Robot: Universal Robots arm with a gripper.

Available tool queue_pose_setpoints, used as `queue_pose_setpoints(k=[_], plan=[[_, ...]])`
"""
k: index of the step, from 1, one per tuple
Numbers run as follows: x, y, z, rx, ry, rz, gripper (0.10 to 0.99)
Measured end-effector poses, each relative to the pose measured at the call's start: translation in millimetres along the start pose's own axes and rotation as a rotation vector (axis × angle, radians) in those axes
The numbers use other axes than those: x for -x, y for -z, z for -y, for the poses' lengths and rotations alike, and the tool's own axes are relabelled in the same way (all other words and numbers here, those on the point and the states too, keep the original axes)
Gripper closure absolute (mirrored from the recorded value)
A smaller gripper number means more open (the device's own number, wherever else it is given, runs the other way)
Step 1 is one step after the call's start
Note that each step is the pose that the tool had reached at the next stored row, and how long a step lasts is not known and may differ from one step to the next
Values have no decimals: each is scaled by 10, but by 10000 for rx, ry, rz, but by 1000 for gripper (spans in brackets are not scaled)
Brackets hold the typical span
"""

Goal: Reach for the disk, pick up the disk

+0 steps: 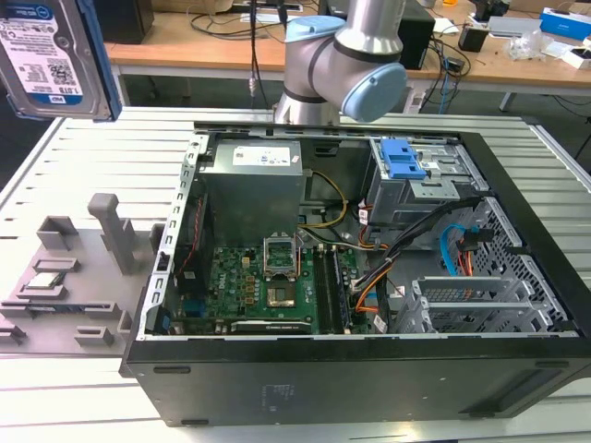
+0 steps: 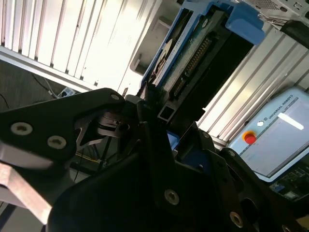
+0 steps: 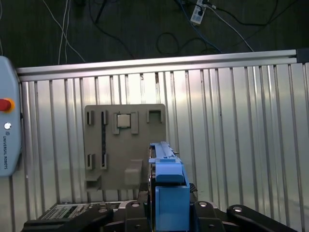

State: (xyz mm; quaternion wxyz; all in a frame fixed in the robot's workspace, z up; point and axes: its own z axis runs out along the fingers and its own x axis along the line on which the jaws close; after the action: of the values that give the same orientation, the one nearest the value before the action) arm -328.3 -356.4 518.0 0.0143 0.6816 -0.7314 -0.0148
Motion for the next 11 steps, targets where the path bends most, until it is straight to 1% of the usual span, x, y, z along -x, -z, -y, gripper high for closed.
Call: queue_pose_setpoints(k=[1,2,4,7,9,10,11], plan=[[4,3,59,1,-1,-1,718],[11,7,154,1,-1,0,718],[17,10,238,1,0,0,718],[23,14,321,1,0,-1,718],[25,15,354,1,-1,-1,718],[29,17,404,1,-1,0,718],[30,18,422,1,-1,0,718]])
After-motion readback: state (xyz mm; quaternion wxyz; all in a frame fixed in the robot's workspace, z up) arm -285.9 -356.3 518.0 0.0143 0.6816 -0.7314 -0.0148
